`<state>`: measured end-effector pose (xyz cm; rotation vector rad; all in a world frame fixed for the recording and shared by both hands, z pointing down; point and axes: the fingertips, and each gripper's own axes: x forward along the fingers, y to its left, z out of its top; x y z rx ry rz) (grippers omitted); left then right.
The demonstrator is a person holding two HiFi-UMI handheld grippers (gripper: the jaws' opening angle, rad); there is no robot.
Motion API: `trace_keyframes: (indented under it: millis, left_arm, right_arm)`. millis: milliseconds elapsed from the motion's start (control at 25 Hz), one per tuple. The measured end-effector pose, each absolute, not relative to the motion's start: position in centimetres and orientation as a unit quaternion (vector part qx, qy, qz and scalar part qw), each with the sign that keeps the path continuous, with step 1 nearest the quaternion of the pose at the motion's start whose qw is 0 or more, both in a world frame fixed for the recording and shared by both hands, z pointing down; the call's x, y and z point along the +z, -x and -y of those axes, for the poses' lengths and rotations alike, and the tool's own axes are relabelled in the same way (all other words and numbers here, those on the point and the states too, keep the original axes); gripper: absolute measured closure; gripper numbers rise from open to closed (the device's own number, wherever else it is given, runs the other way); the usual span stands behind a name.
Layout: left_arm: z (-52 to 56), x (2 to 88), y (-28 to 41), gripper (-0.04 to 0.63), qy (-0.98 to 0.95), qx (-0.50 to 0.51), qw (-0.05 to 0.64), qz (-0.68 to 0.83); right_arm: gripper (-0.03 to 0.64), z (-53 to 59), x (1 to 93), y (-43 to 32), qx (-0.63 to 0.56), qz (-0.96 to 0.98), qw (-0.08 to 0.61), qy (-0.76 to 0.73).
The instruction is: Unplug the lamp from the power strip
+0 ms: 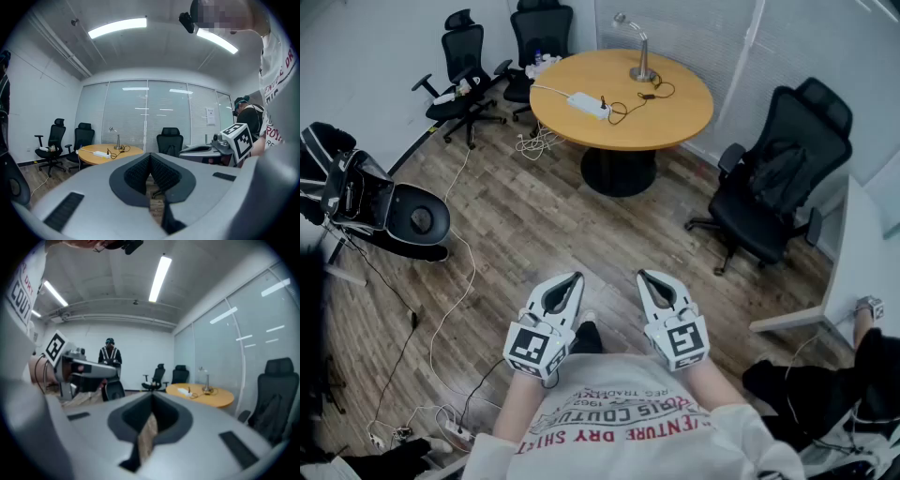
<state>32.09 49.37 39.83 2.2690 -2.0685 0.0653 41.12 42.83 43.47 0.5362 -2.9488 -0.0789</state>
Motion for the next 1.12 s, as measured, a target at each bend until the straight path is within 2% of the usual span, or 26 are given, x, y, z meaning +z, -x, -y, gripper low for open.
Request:
trace_keyframes:
  millis: [760,1120]
  left_arm:
    - [-48.8,42.5,-29.7,0.568,-0.733,0.019,0.071,0.676]
    - [-44.9,43.2,-22.6,0.568,-0.730,0.008,0.089,0.677]
  right_arm:
    - [0.588,-42.0,46.3,-39.5,0.019,0.980,0.093,-0.174]
    - [0.588,-37.6,47.3,-33.3,0.020,0.975,0.129,-0.180]
